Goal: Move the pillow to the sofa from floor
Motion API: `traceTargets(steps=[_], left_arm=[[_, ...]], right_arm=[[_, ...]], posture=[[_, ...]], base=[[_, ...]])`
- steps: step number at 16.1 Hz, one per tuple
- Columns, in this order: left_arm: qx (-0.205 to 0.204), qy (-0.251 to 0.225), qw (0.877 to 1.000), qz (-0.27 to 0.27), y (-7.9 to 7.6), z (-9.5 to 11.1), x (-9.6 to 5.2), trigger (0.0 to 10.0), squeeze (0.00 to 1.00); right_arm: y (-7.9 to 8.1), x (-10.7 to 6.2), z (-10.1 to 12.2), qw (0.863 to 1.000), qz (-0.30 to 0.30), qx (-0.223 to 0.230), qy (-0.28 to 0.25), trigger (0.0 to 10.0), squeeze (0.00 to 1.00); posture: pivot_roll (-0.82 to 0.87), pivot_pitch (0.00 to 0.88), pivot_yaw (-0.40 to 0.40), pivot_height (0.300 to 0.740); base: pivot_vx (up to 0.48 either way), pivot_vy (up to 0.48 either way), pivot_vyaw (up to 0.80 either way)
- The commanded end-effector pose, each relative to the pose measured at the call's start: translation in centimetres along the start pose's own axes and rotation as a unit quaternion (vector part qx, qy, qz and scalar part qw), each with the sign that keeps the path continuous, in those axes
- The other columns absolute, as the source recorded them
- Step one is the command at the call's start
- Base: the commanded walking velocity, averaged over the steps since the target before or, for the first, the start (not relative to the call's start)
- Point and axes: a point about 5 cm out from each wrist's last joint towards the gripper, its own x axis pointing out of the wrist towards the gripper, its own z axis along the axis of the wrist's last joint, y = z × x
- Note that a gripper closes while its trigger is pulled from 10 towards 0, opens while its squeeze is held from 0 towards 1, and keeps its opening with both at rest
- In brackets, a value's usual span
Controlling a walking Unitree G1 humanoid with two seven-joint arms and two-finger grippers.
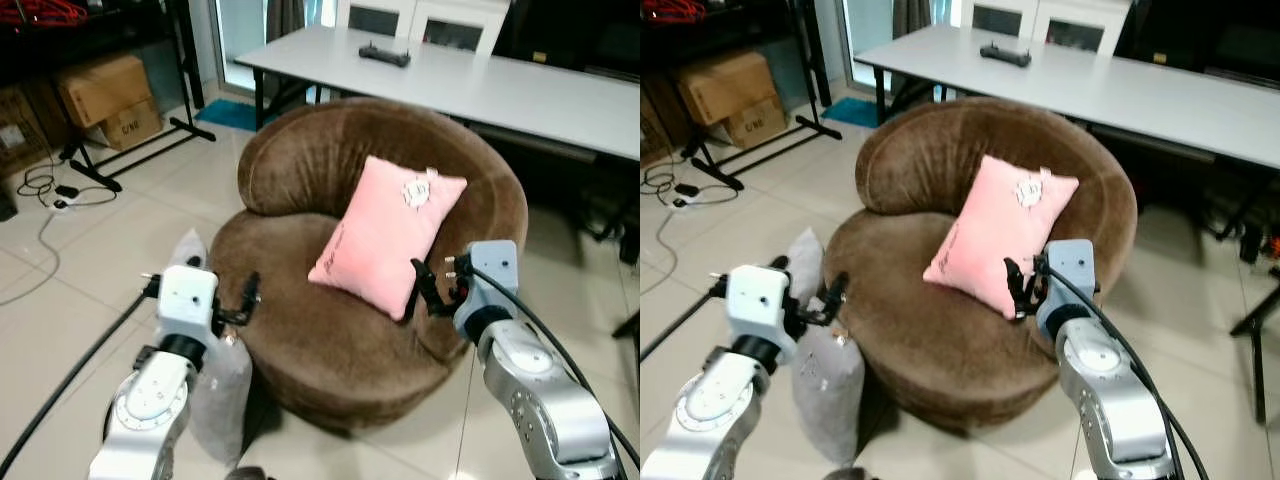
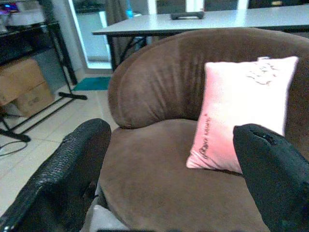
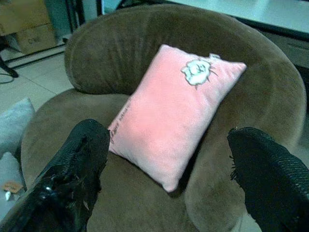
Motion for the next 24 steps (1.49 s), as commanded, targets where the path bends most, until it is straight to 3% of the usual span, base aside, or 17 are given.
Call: traceTargets(steps=[1,24], left_arm=[[0.002,-0.005,1.0,-0.001,0.03,0.33,0.08,10.0,0.0],[0.013,-0.006,1.0,-0.015,0.49,0.7,0.78,10.0,0.0]], right_arm=[[-0.15,0.07,0.22,1.0,-0.001,-0.004,0.0,10.0,0.0],[-0.36,-0.22,-0.46,0.999,-0.033,0.022,0.007,10.0,0.0]], posture=[[0.04,0.0,-0.034,0.74],[0.04,0.0,-0.008,0.74]], base=[[0.0,0.319,0.0],[0.0,0.332,0.0]])
